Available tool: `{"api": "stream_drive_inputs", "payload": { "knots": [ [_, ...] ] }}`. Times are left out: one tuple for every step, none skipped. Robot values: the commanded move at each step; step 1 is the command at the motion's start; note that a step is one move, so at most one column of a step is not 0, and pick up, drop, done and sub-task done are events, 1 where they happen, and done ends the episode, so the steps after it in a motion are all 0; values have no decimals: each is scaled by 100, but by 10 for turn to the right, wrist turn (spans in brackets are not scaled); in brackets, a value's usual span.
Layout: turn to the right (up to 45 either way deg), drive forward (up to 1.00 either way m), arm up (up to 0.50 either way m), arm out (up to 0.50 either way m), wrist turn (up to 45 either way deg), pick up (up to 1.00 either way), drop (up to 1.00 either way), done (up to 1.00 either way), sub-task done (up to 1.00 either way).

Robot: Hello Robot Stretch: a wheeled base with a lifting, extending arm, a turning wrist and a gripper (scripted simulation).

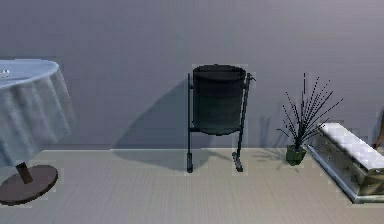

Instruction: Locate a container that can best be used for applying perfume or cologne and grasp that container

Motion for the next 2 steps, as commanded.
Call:
{"api": "stream_drive_inputs", "payload": {
  "knots": [
    [0,0,10,0,0,0,0,0,0],
    [0,0,0,0,0,0,0,100,0]
  ]
}}
